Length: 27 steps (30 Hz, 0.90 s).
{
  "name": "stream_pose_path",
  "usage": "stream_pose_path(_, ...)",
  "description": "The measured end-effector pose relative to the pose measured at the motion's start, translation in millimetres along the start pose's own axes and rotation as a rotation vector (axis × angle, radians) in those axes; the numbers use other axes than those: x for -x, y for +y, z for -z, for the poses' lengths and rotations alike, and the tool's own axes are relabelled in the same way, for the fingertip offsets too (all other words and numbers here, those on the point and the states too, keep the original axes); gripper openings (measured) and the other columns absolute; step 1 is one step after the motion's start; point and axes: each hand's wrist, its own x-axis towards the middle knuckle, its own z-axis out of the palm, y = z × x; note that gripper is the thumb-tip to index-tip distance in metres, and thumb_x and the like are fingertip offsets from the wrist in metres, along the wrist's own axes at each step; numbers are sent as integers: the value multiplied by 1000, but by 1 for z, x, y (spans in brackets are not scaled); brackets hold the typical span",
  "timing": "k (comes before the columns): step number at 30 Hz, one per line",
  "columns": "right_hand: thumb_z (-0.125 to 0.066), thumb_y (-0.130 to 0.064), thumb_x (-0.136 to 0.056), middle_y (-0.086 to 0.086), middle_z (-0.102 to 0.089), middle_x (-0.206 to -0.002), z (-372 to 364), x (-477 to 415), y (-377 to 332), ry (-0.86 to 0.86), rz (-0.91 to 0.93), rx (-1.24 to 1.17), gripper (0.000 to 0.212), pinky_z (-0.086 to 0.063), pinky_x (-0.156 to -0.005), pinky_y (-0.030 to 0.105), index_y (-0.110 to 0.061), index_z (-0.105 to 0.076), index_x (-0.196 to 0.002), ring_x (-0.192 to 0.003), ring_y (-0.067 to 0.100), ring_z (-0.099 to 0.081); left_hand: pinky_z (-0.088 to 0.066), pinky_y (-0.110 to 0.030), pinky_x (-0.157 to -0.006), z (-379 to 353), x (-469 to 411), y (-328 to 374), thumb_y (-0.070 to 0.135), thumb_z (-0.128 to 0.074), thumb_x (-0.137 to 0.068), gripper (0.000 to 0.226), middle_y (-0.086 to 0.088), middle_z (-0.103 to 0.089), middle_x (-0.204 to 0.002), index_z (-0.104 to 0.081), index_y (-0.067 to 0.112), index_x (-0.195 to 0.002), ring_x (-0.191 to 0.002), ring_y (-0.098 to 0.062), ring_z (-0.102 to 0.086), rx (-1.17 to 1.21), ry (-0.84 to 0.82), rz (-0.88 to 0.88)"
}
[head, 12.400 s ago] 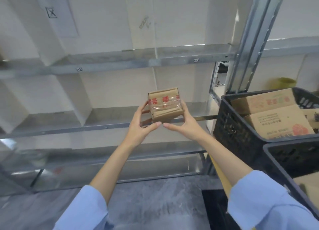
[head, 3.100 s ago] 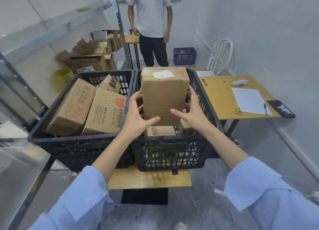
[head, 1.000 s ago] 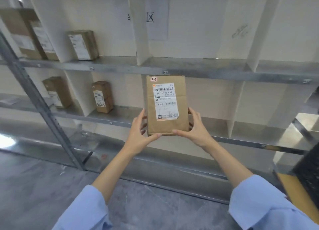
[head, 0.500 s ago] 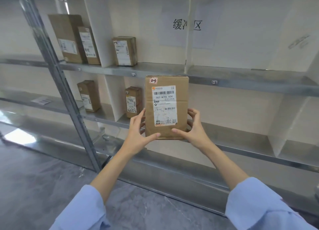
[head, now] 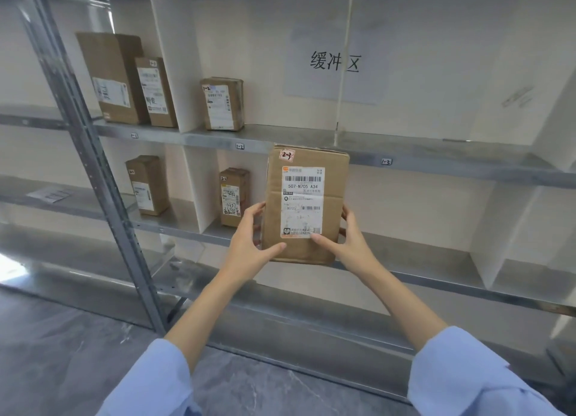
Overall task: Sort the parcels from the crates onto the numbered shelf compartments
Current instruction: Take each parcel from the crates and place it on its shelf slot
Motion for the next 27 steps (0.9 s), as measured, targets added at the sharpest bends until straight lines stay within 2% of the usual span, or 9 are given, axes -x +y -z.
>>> stream_pose_path(4, -79, -30, -83, -24, -48, -136, 27, 9, 4, 27, -35, 17, 88, -45, -88, 9, -35, -20, -149, -115, -17, -49, -50, -35, -97, -24, -7, 5, 14, -82, -77, 81, 12, -47, -141, -35, 29, -141, -125, -8, -49, 14, -39, -14)
stream_pose_path(6, -78, -26, -84, -20, -49, -140, 45, 12, 7, 47, -51, 22, 89, -45, -96, 15, -30, -20, -152, -123, -6, -50, -52, -31, -91, -39, -10, 10, 13, -82, -76, 82, 13, -46, -139, -35, 29, -140, -120, -9, -51, 36, -58, -23)
stream_pose_path(8, -77, -24, -85, -18, -48, -142, 63, 13, 8, 63, -56, 30, 91, -46, -94, 15, -28, -18, -153, -127, 4, -49, -51, -25, -88, -57, -15, 17, 13, -83, -76, 83, 13, -45, -140, -34, 29, -141, -117, -9, -53, 53, -71, -35)
stream_pose_path(11, -78, -26, -83, -14, -47, -145, 89, 12, 9, 81, -59, 36, 93, -47, -90, 14, -27, -17, -153, -129, 9, -48, -48, -13, -81, -82, -24, 27, 14, -82, -77, 83, 12, -43, -143, -33, 27, -143, -112, -5, -54, 86, -103, -38)
stream_pose_path(15, -79, -39, -71, -15, -48, -140, 120, 9, 12, 103, -65, 45, 103, -48, -90, 15, -25, -18, -152, -129, 11, -49, -46, -17, -89, -109, -35, 41, 15, -81, -79, 83, 13, -43, -143, -32, 26, -145, -114, -2, -51, 97, -131, -38)
stream_pose_path(20, -81, -37, -74, -14, -49, -132, 155, 6, 30, 146, -97, 65, 99, -51, -77, 8, -25, -19, -150, -119, 8, -53, -44, -2, -77, -147, -48, 44, 15, -81, -79, 81, 23, -42, -133, -32, 32, -142, -108, 21, -48, 90, -196, -34)
stream_pose_path(22, -81, -43, -69, -10, -49, -133, 168, 4, 39, 158, -115, 70, 100, -51, -74, 7, -23, -23, -149, -118, 9, -53, -47, -9, -87, -165, -53, 43, 16, -81, -79, 81, 22, -42, -135, -31, 35, -141, -115, 12, -49, 67, -210, -35)
stream_pose_path(24, -80, -46, -66, -6, -51, -137, 181, 1, 49, 165, -122, 80, 100, -51, -74, 8, -21, -29, -148, -121, 11, -54, -49, -29, -100, -182, -58, 43, 17, -81, -79, 82, 21, -41, -137, -30, 34, -140, -124, -5, -49, 51, -217, -26)
stream_pose_path(27, -82, -40, -72, -6, -51, -141, 201, -8, 64, 152, -133, 85, 95, -51, -80, 13, -21, -30, -149, -118, 5, -54, -48, -45, -104, -205, -65, 41, 18, -81, -79, 81, 22, -41, -138, -29, 40, -137, -129, -14, -47, 38, -213, -7)
